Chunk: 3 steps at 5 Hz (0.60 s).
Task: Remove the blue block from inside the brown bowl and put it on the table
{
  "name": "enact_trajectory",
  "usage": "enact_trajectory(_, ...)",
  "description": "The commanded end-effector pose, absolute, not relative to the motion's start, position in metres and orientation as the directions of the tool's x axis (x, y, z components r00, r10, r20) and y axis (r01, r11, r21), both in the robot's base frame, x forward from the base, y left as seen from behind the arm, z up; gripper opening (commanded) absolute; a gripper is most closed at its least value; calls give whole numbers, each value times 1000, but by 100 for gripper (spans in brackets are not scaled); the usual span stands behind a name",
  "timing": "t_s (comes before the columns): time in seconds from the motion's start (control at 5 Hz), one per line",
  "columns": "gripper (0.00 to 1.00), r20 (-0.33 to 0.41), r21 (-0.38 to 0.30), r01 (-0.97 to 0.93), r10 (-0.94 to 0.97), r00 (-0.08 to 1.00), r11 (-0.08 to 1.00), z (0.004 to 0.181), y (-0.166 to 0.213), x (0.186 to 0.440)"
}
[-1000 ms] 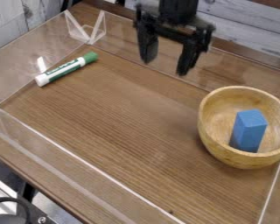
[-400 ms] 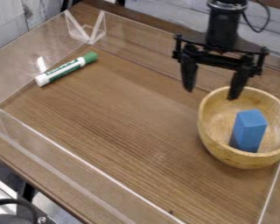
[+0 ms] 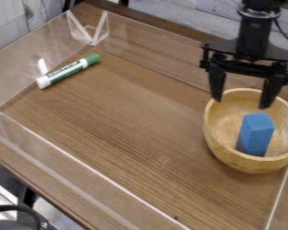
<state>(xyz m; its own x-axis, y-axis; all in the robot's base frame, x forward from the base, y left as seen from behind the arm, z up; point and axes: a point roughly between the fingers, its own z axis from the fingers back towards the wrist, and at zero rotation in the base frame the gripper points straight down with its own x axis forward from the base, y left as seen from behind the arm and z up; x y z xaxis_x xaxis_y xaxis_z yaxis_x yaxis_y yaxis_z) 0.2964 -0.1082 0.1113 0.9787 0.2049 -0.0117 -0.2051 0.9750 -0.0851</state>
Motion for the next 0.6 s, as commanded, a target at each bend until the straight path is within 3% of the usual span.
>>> enact_trajectory(0.0, 100, 53, -130, -191, 199, 979, 973, 126, -120, 308)
enact_trajectory(0.4, 100, 65, -145, -178, 189, 980, 973, 115, -131, 308)
